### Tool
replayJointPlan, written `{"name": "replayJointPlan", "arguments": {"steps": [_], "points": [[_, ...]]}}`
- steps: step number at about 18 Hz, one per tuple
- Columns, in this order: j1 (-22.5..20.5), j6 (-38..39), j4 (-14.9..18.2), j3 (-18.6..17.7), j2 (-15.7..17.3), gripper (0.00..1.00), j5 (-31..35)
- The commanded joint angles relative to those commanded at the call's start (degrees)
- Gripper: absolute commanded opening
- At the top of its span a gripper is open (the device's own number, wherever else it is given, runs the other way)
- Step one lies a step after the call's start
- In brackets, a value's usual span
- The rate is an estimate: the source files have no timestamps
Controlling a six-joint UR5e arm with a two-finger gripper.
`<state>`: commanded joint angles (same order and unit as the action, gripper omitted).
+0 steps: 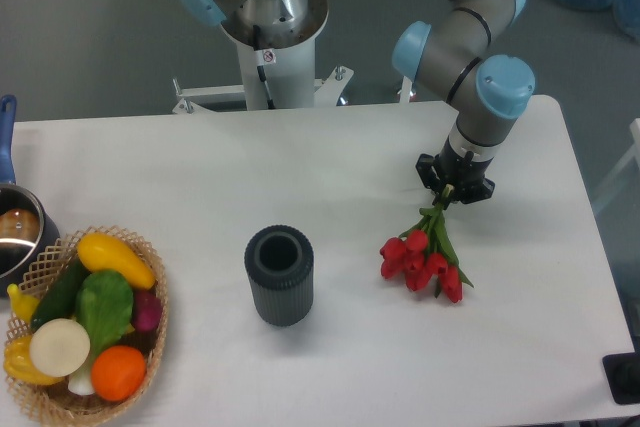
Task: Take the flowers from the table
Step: 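Lift the gripped tulip bunch up off the table, then raise the held tulips higher, carrying them away from the container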
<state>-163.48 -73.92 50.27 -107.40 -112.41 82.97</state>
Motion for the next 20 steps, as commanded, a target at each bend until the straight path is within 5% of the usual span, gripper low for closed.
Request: {"name": "replayJointPlan", "arguments": {"steps": [9, 20], "points": [[-0.18, 0.35, 0.18, 4.22, 1.93, 0.23, -1.05], [-1.23, 4.39, 0.18, 9.75, 6.85, 0.23, -16.77]]}}
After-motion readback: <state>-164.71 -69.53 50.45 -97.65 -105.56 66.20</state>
